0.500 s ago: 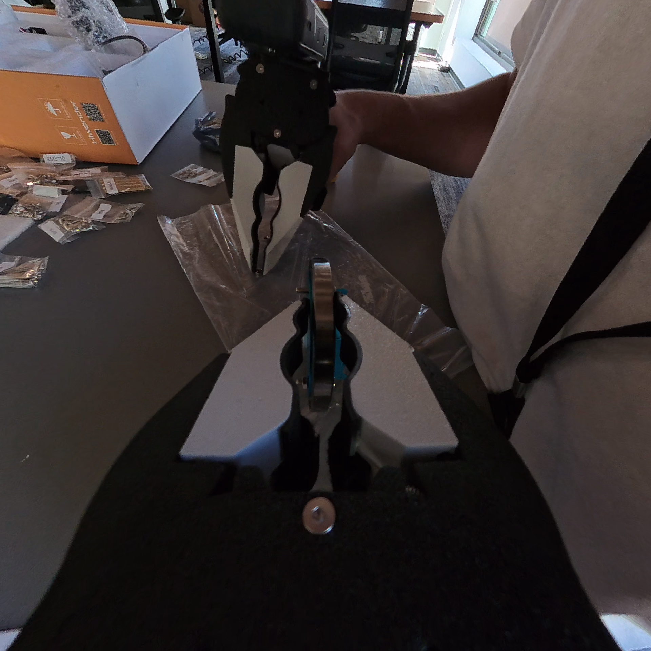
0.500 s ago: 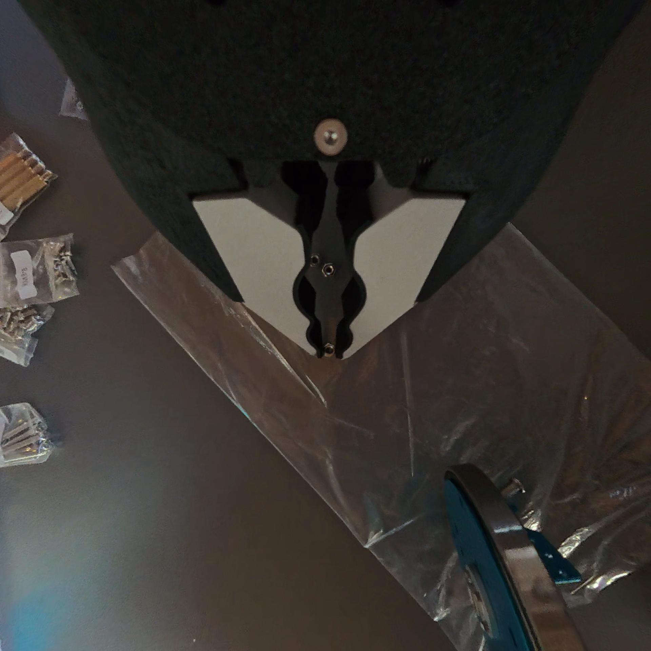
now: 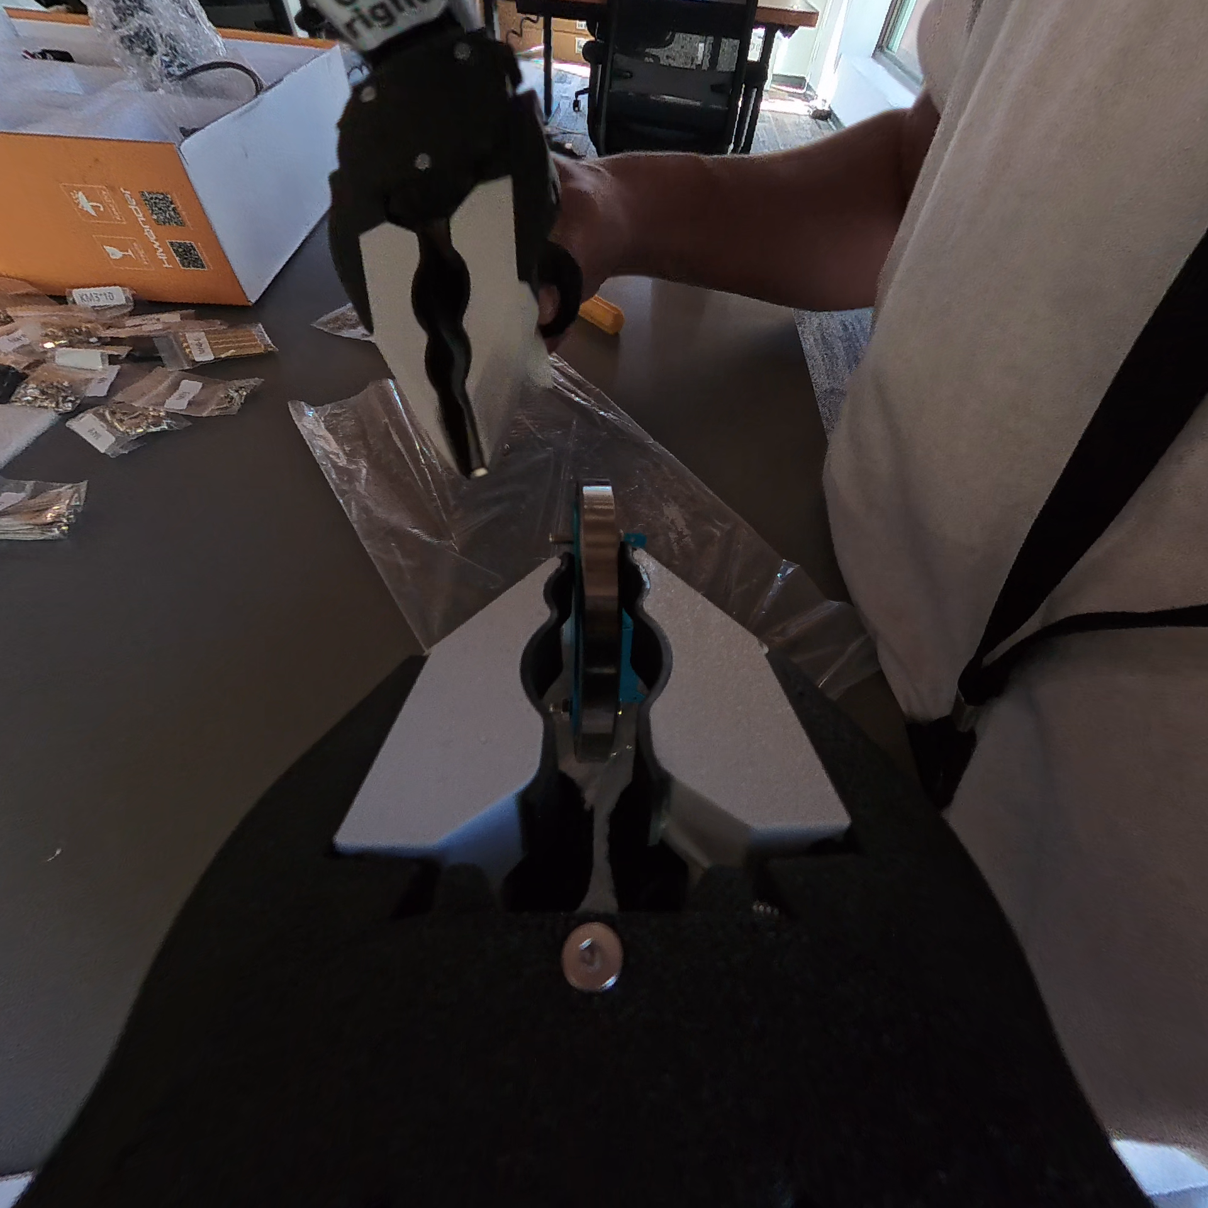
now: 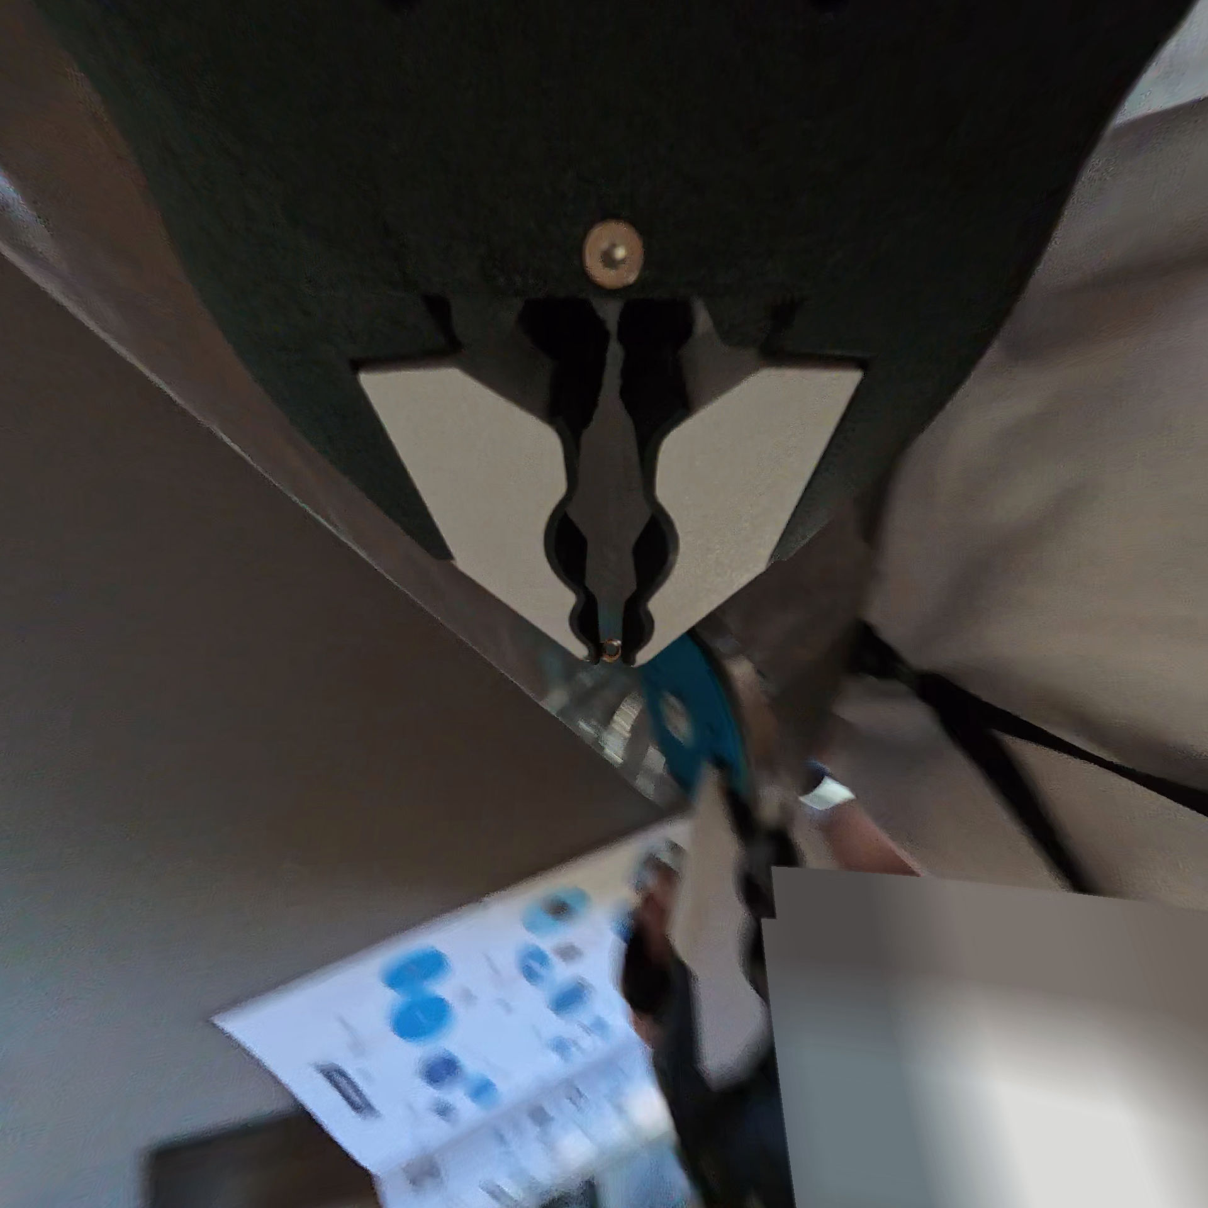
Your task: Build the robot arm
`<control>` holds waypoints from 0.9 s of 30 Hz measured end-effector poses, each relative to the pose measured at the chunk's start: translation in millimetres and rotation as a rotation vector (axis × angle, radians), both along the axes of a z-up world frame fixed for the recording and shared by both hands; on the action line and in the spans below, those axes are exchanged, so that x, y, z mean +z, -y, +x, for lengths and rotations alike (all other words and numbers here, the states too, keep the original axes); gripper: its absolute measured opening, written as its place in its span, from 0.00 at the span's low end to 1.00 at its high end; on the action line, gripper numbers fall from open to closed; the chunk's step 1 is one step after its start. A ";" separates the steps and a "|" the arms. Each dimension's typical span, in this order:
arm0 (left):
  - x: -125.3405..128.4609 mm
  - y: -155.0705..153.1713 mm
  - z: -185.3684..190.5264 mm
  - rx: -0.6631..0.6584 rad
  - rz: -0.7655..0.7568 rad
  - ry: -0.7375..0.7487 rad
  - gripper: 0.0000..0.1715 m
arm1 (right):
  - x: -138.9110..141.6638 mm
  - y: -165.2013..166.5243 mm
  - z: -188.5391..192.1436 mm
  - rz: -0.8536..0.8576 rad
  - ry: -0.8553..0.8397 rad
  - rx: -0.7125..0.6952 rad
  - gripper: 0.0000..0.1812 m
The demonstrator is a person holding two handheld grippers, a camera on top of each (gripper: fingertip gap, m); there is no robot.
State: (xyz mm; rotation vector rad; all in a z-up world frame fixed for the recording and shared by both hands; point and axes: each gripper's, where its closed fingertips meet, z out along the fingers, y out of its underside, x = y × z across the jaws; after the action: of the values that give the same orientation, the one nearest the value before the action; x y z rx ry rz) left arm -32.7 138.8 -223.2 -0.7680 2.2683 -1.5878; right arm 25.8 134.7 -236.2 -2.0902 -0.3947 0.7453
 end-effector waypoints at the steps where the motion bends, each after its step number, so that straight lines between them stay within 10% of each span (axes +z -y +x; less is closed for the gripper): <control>1: 0.0 0.1 -0.2 -0.001 -0.001 0.000 0.08 | 9.9 -4.0 -13.7 0.004 -0.110 0.063 0.03; 8: -0.1 -0.9 0.3 0.007 -0.006 0.003 0.08 | 27.8 -25.2 -47.0 -0.153 -0.501 0.340 0.02; 27: -0.9 2.0 0.0 0.004 0.055 0.027 0.08 | 14.6 -14.2 -49.8 -0.695 -0.591 0.515 0.03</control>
State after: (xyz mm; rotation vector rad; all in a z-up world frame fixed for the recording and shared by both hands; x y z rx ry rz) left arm -32.7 136.9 -224.0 -0.7321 2.2802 -1.5177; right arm -24.0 148.9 -221.6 -2.2474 -0.3697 1.9699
